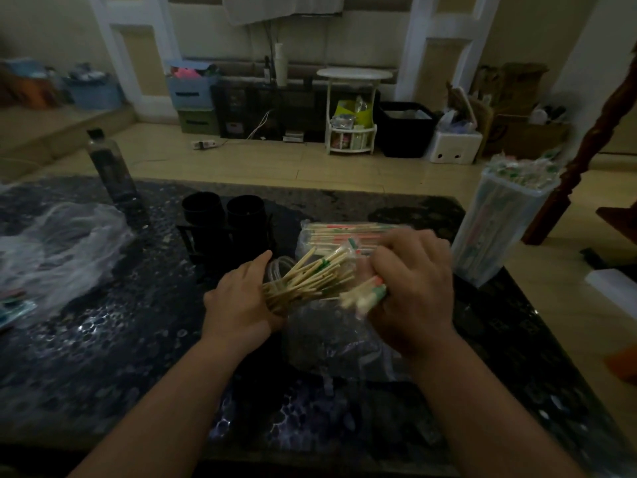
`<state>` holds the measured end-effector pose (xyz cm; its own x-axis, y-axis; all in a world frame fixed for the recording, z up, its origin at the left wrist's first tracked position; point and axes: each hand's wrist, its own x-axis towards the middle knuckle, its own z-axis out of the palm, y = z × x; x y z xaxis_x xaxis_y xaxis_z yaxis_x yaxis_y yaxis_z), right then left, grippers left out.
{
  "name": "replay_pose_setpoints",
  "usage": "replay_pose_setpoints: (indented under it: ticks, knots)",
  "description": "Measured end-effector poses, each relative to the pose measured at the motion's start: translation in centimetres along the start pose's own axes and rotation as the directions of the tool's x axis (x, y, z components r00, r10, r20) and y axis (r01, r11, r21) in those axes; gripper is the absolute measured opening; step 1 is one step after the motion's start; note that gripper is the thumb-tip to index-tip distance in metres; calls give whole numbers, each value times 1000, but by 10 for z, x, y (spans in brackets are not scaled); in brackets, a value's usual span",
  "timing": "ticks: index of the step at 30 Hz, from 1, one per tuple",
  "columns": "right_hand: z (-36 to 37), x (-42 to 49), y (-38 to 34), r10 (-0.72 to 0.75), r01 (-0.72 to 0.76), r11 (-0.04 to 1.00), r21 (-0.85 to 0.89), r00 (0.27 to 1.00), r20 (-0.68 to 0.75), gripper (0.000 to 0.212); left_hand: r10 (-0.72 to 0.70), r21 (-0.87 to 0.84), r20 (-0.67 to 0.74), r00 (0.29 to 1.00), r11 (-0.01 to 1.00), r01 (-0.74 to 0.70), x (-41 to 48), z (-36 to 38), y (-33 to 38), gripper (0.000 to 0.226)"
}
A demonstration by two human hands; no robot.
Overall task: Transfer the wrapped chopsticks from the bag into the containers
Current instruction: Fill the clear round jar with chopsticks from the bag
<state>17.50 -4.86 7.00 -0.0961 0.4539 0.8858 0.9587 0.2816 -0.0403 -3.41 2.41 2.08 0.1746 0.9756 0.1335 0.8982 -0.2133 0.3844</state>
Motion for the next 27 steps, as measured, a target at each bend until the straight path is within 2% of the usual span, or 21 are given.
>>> replay_pose_setpoints:
  ticks: [2, 6, 12, 13, 15, 17, 20, 23, 27]
  knots:
    - [-5, 5, -2, 80, -77, 995, 70, 996, -49, 33, 25, -1, -1, 1000, 1000, -25, 0, 0, -1, 108]
    - [-5, 5, -5, 272, -253, 932, 260, 962, -39, 48, 57, 6, -8, 998, 998, -57, -1, 0, 1, 105]
    - [13, 1, 0, 450, -416, 780, 468, 892, 43, 25, 53, 58, -4, 999, 997, -53, 0, 3, 3, 105]
    - [14, 0, -2, 493, -458, 716, 527, 866, 84, 21, 56, 53, -1, 998, 997, -56, 1, 3, 3, 105]
    - [13, 1, -9, 580, -563, 524, 640, 786, 216, 21, 53, 42, 4, 999, 998, -53, 1, 3, 2, 103]
    - [11, 2, -15, 625, -637, 361, 681, 707, 331, 18, 51, 30, -4, 999, 998, -51, 1, 4, 2, 102]
    - [10, 2, -17, 654, -692, 203, 693, 623, 430, 19, 67, 39, -26, 997, 997, -66, 1, 6, 1, 101]
    - [15, -1, -14, 666, -701, 163, 694, 597, 447, 21, 69, 55, -30, 997, 996, -67, 1, 7, 0, 101]
    - [20, -3, -8, 682, -706, 264, 658, 619, 390, 13, 72, 66, -31, 997, 995, -70, 2, 9, -1, 102]
